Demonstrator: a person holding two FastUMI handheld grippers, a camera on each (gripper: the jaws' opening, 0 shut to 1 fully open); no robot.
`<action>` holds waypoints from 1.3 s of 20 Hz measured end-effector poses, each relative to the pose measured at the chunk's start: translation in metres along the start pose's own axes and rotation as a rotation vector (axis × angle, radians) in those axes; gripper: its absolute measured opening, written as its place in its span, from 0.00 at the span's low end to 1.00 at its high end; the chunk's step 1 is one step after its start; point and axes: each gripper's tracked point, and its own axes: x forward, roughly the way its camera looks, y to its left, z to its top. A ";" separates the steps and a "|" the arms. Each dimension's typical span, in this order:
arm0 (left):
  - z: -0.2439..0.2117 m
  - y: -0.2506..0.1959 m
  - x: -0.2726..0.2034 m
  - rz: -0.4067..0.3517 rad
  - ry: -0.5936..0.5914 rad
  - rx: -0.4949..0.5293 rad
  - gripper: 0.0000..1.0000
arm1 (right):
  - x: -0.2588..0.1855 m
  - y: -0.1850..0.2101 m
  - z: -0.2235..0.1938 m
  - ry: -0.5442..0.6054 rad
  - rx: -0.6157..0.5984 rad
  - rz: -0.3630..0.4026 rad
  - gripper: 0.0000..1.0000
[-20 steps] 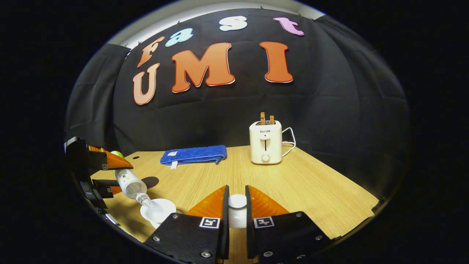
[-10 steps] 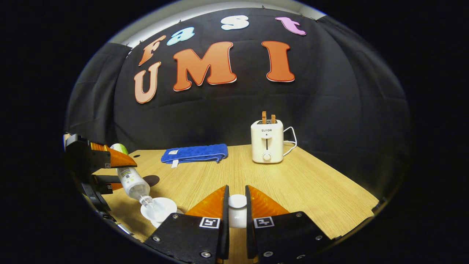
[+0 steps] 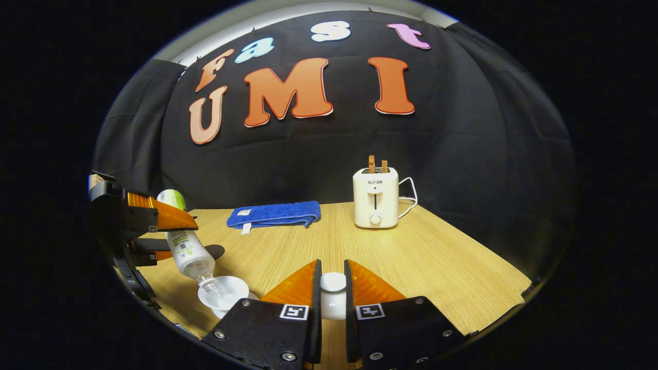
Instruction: Open the teacup lid with one hand, grasp the water bottle and pour water into the teacup with the other hand; after pouring, place the water bottle on the coaster and then close the teacup lid.
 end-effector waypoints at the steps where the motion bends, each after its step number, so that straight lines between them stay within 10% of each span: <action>1: -0.001 0.004 -0.001 0.005 0.007 0.020 0.65 | 0.000 0.000 0.000 0.001 0.000 0.000 0.19; 17: -0.007 0.013 -0.001 -0.023 0.016 0.093 0.65 | 0.002 -0.005 -0.004 0.015 0.012 -0.001 0.19; 26: 0.009 -0.030 0.007 -0.121 -0.098 -0.336 0.65 | 0.002 -0.002 -0.007 0.025 0.020 0.010 0.19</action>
